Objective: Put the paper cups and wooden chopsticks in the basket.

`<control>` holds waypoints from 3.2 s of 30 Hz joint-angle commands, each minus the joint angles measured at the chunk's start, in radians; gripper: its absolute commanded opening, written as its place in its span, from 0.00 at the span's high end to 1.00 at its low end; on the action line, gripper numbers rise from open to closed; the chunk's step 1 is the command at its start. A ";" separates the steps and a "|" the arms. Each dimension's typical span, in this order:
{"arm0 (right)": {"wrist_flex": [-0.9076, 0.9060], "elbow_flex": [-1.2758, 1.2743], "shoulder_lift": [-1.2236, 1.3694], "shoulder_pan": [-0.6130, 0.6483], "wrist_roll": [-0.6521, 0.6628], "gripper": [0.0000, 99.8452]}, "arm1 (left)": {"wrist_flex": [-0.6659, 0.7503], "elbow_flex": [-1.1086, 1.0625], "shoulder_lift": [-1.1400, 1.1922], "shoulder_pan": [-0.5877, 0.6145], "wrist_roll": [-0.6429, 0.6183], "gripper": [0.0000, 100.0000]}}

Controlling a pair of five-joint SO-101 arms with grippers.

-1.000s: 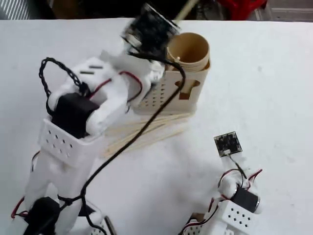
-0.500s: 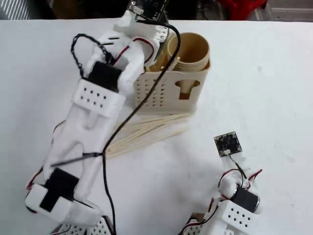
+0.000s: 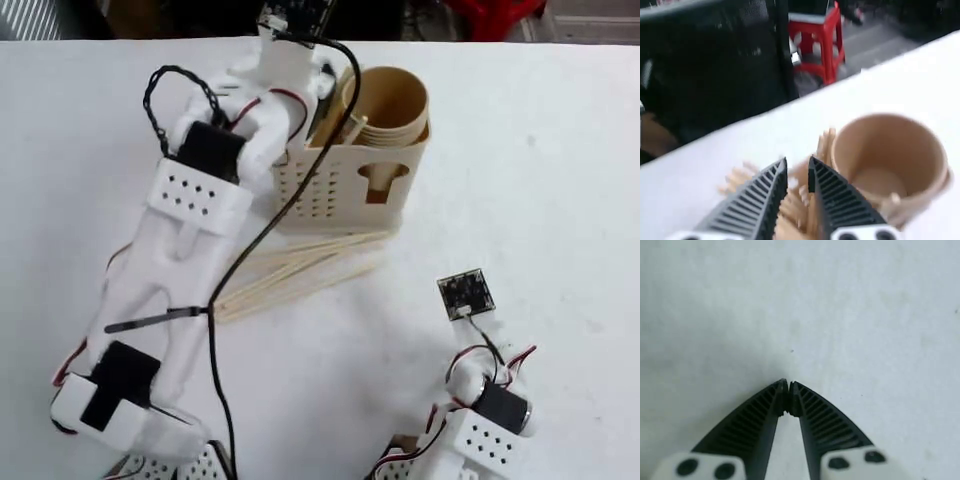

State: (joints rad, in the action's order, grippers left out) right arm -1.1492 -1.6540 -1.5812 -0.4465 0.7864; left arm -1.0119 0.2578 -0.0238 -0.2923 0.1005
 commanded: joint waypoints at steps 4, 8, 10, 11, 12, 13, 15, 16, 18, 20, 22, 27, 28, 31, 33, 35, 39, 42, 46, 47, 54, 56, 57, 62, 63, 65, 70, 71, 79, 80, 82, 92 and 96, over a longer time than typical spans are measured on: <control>-0.007 0.003 -0.007 -0.008 -0.002 0.98 | -0.385 0.015 -0.196 -0.004 0.051 0.91; -0.007 0.003 -0.007 -0.008 -0.002 0.98 | -0.525 0.011 -0.282 -0.061 0.160 0.91; -0.007 0.003 -0.007 -0.008 -0.002 0.98 | -0.589 -0.034 -0.298 -0.111 0.210 0.91; -0.007 0.003 -0.007 -0.008 -0.002 0.98 | -0.608 -0.075 -0.298 -0.134 0.245 0.91; -0.007 0.003 -0.007 -0.008 -0.002 0.98 | -0.612 -0.133 -0.298 -0.151 0.279 0.91; -0.007 0.003 -0.007 -0.008 -0.002 0.98 | -0.594 -0.209 -0.297 -0.163 0.302 0.90; -0.007 0.003 -0.007 -0.008 -0.002 0.98 | -0.503 -0.385 -0.297 -0.170 0.345 0.90; -0.007 0.003 -0.007 -0.008 -0.002 0.98 | -0.437 -0.476 -0.297 -0.166 0.354 0.90; -0.007 0.003 -0.007 -0.008 -0.002 0.98 | -0.292 -0.643 -0.286 -0.145 0.373 0.88; -0.007 0.003 -0.007 -0.008 -0.002 0.98 | -0.180 -0.758 -0.252 -0.130 0.413 0.85; -0.007 0.003 -0.007 -0.008 -0.002 0.98 | -0.101 -0.813 -0.196 -0.114 0.459 0.84; -0.007 0.003 -0.007 -0.008 -0.003 0.98 | -0.064 -0.752 0.010 -0.054 0.489 0.84; -0.007 0.003 -0.007 -0.008 -0.005 0.98 | -0.064 -0.726 0.056 -0.047 0.489 0.84; -0.007 0.003 -0.007 -0.008 -0.005 0.98 | -0.064 -0.655 0.171 -0.042 0.491 0.84; -0.007 0.003 -0.007 -0.008 -0.005 0.98 | -0.064 -0.615 0.242 -0.048 0.491 0.85; -0.007 0.003 -0.007 -0.008 -0.005 0.98 | -0.068 -0.586 0.300 -0.053 0.491 0.86; -0.007 0.003 -0.007 -0.008 -0.003 0.98 | -0.101 -0.554 0.329 -0.054 0.489 0.90; -0.007 0.003 -0.007 -0.008 -0.003 0.98 | -0.107 -0.555 0.329 -0.058 0.489 0.93; -0.007 0.003 -0.007 -0.008 -0.003 0.98 | -0.149 -0.551 0.328 -0.058 0.493 0.96; -0.007 0.003 -0.007 -0.008 -0.003 0.98 | -0.161 -0.548 0.328 -0.058 0.493 0.96; -0.007 0.003 -0.007 -0.008 -0.003 0.98 | -0.244 -0.557 0.328 -0.058 0.586 0.97; -0.007 0.003 -0.007 -0.008 -0.003 0.98 | -0.273 -0.557 0.328 -0.058 0.629 0.97; -0.007 0.003 -0.007 -0.008 -0.003 0.98 | -0.285 -0.557 0.328 -0.058 0.654 0.97; -0.007 0.003 -0.007 -0.008 -0.003 0.98 | -0.305 -0.559 0.328 -0.058 0.721 0.97; -0.007 0.003 -0.007 -0.008 -0.003 0.98 | -0.302 -0.565 0.328 -0.058 0.723 0.97; -0.007 0.003 -0.007 -0.008 -0.003 0.98 | -0.296 -0.583 0.318 -0.059 0.724 0.97; -0.007 0.003 -0.007 -0.008 -0.003 0.98 | -0.249 -0.681 0.189 -0.061 0.724 0.97; -0.007 0.003 -0.007 -0.008 -0.003 0.98 | -0.242 -0.707 0.154 -0.070 0.724 0.97; -0.007 0.003 -0.007 -0.008 -0.003 0.98 | -0.242 -0.872 -0.119 -0.096 0.715 0.90; -0.007 0.003 -0.007 -0.008 -0.003 0.98 | -0.242 -0.884 -0.150 -0.087 0.715 0.88; -0.007 0.003 -0.007 -0.008 -0.003 0.98 | -0.250 -0.901 -0.209 -0.062 0.713 0.83; -0.007 0.003 -0.007 -0.008 -0.003 0.98 | -0.157 -0.910 -0.397 0.222 0.526 0.84; -0.007 0.003 -0.007 -0.008 -0.003 0.98 | 0.020 -0.994 -0.397 0.332 0.399 0.86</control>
State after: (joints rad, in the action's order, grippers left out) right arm -1.1492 -1.6540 -1.5812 -0.4465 0.7864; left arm -1.1116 -0.7027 -0.3859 -0.0222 0.5884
